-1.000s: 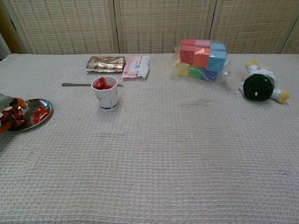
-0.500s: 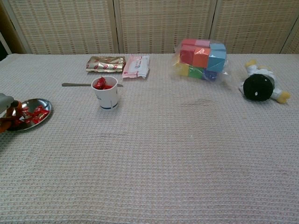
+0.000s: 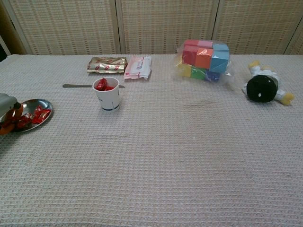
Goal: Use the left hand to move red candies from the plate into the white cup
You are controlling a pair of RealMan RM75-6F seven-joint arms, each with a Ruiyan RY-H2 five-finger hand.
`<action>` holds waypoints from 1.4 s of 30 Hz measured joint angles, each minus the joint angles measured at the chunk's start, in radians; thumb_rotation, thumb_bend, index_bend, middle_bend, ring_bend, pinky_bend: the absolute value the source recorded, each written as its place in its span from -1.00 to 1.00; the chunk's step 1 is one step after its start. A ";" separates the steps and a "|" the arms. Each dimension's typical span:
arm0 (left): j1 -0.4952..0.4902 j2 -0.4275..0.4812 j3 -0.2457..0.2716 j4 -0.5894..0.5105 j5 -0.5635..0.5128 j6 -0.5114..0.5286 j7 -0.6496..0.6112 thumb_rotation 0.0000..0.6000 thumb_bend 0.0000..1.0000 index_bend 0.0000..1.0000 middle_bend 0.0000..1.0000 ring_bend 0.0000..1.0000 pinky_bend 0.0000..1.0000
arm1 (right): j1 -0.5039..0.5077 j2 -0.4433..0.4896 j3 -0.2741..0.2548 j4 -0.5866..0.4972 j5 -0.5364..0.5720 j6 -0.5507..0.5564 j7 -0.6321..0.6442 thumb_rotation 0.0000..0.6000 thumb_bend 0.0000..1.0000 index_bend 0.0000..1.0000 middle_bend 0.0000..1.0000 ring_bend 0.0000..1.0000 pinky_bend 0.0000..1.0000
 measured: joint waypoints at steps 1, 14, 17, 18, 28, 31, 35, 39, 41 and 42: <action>0.000 0.000 0.000 0.001 0.002 0.001 -0.001 1.00 -0.07 0.19 0.29 0.44 1.00 | 0.000 0.000 0.000 0.000 0.000 0.000 0.000 1.00 -0.89 -1.00 -1.00 -1.00 -1.00; -0.026 0.054 -0.028 -0.139 0.070 0.067 0.040 1.00 0.00 0.28 0.40 0.44 1.00 | 0.004 -0.001 0.004 0.001 0.010 -0.008 -0.001 1.00 -0.89 -1.00 -1.00 -1.00 -1.00; -0.043 0.074 -0.050 -0.199 0.075 0.074 0.056 1.00 0.00 0.29 0.40 0.44 1.00 | 0.005 -0.002 0.005 0.002 0.012 -0.010 0.000 1.00 -0.89 -1.00 -1.00 -1.00 -1.00; -0.050 0.081 -0.059 -0.219 0.076 0.075 0.063 1.00 0.00 0.29 0.40 0.44 1.00 | 0.005 -0.002 0.005 0.002 0.013 -0.010 0.000 1.00 -0.89 -1.00 -1.00 -1.00 -1.00; -0.204 0.097 -0.195 -0.361 0.042 0.064 0.175 1.00 0.00 0.28 0.40 0.44 1.00 | 0.012 -0.002 0.012 0.005 0.031 -0.024 0.004 1.00 -0.90 -1.00 -1.00 -1.00 -1.00; -0.254 0.062 -0.214 -0.359 0.023 0.044 0.202 1.00 0.00 0.28 0.40 0.44 1.00 | 0.013 -0.002 0.014 0.006 0.037 -0.025 0.007 1.00 -0.90 -1.00 -1.00 -1.00 -1.00; -0.306 0.000 -0.221 -0.322 -0.009 0.018 0.240 1.00 0.00 0.28 0.39 0.44 1.00 | 0.012 0.001 0.017 0.008 0.042 -0.023 0.015 1.00 -0.89 -1.00 -1.00 -1.00 -1.00; -0.344 -0.059 -0.217 -0.265 -0.032 0.004 0.260 1.00 0.00 0.28 0.39 0.44 1.00 | 0.013 0.005 0.017 0.010 0.042 -0.026 0.024 1.00 -0.89 -1.00 -1.00 -1.00 -1.00; -0.359 -0.086 -0.213 -0.232 -0.036 0.001 0.263 1.00 0.00 0.28 0.39 0.44 1.00 | 0.013 0.007 0.016 0.010 0.040 -0.026 0.029 1.00 -0.90 -1.00 -1.00 -1.00 -1.00; -0.364 -0.097 -0.211 -0.218 -0.036 0.000 0.263 1.00 0.00 0.28 0.39 0.44 1.00 | 0.013 0.008 0.015 0.011 0.038 -0.025 0.032 1.00 -0.90 -1.00 -1.00 -1.00 -1.00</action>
